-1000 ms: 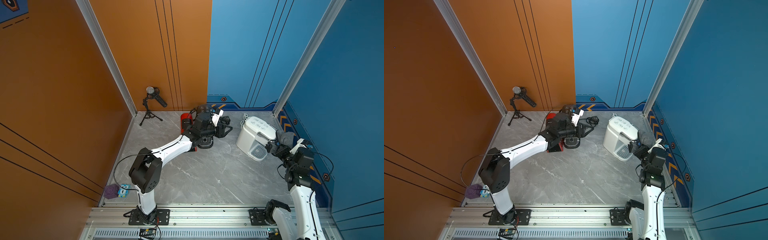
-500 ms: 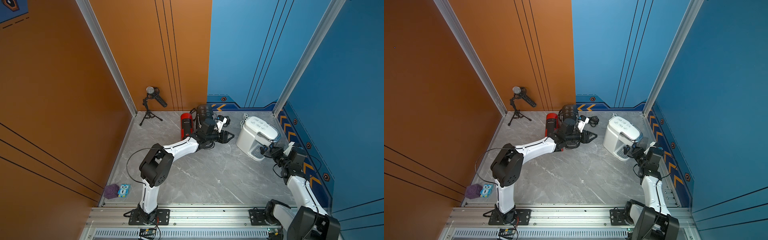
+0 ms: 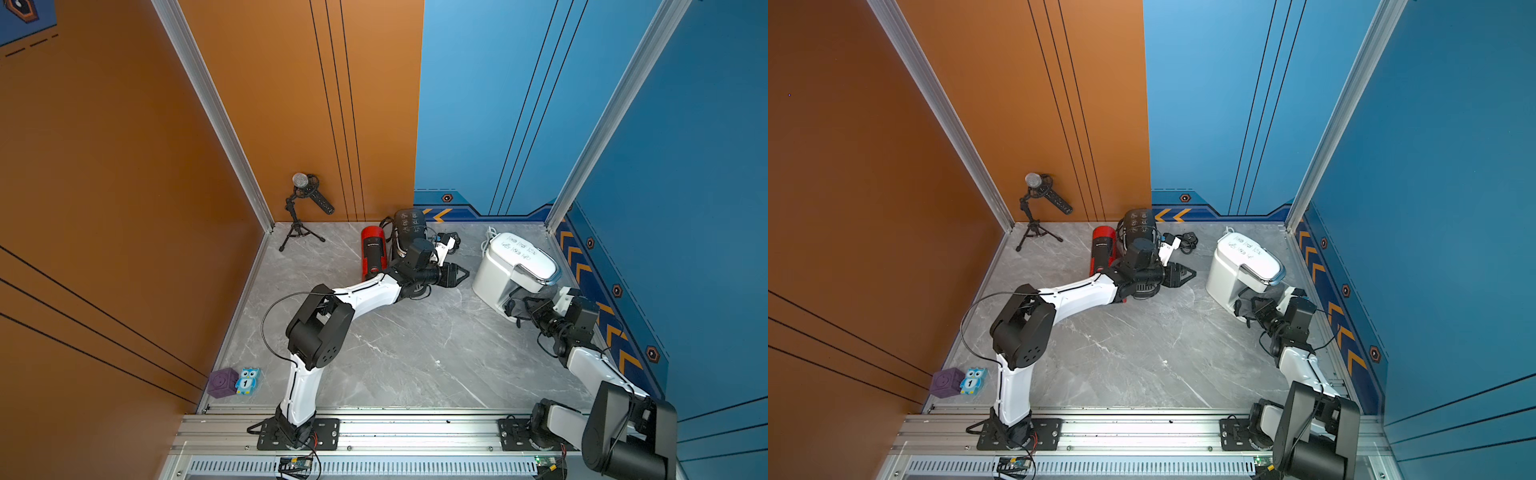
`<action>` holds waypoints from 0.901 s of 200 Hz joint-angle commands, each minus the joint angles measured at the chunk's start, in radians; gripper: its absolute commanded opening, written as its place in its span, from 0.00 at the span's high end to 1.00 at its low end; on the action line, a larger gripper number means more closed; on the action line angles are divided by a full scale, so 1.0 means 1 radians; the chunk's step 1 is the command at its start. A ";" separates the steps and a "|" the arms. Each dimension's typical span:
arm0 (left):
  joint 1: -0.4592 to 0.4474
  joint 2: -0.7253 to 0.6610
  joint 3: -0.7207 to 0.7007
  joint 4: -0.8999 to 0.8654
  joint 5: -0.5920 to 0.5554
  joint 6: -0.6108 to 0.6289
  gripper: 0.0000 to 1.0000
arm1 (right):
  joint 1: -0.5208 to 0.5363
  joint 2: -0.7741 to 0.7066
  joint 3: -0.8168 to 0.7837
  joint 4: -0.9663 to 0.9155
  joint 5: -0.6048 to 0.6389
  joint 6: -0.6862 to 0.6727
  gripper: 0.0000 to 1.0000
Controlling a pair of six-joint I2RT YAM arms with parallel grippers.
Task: Wipe the surface of a coffee machine
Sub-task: Wipe the dirt from the surface of the coffee machine.
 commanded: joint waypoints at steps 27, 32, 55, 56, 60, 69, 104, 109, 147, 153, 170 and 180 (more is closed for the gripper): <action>-0.001 0.015 0.022 0.003 0.031 -0.005 0.48 | 0.080 -0.032 -0.003 0.222 -0.129 0.042 0.80; -0.001 0.015 0.022 0.002 0.032 -0.006 0.48 | 0.085 -0.044 -0.004 0.222 -0.129 0.040 0.80; 0.000 0.019 0.020 0.002 0.031 -0.005 0.48 | 0.095 -0.088 -0.016 0.218 -0.133 0.040 0.81; 0.000 0.019 0.020 0.002 0.032 -0.005 0.48 | 0.096 -0.090 -0.017 0.217 -0.134 0.040 0.80; 0.000 0.021 0.022 0.002 0.033 -0.005 0.48 | 0.098 -0.095 -0.017 0.217 -0.134 0.040 0.81; 0.000 0.027 0.025 0.003 0.034 -0.008 0.48 | 0.106 -0.101 -0.018 0.215 -0.132 0.036 0.80; -0.008 0.045 0.043 0.002 0.046 -0.014 0.49 | 0.120 -0.069 -0.048 0.190 -0.084 0.027 0.81; -0.009 0.047 0.043 0.002 0.045 -0.013 0.49 | 0.122 -0.059 -0.064 0.227 -0.080 0.044 0.80; -0.011 0.062 0.050 0.003 0.051 -0.022 0.49 | 0.206 0.127 -0.109 0.500 -0.050 0.117 0.81; -0.011 0.060 0.049 0.002 0.052 -0.021 0.49 | 0.219 0.162 -0.107 0.545 -0.050 0.131 0.81; -0.010 0.051 0.040 0.003 0.051 -0.019 0.49 | 0.252 0.248 -0.085 0.630 -0.036 0.152 0.81; -0.007 0.046 0.035 0.003 0.049 -0.017 0.49 | 0.266 0.301 -0.068 0.677 -0.029 0.165 0.82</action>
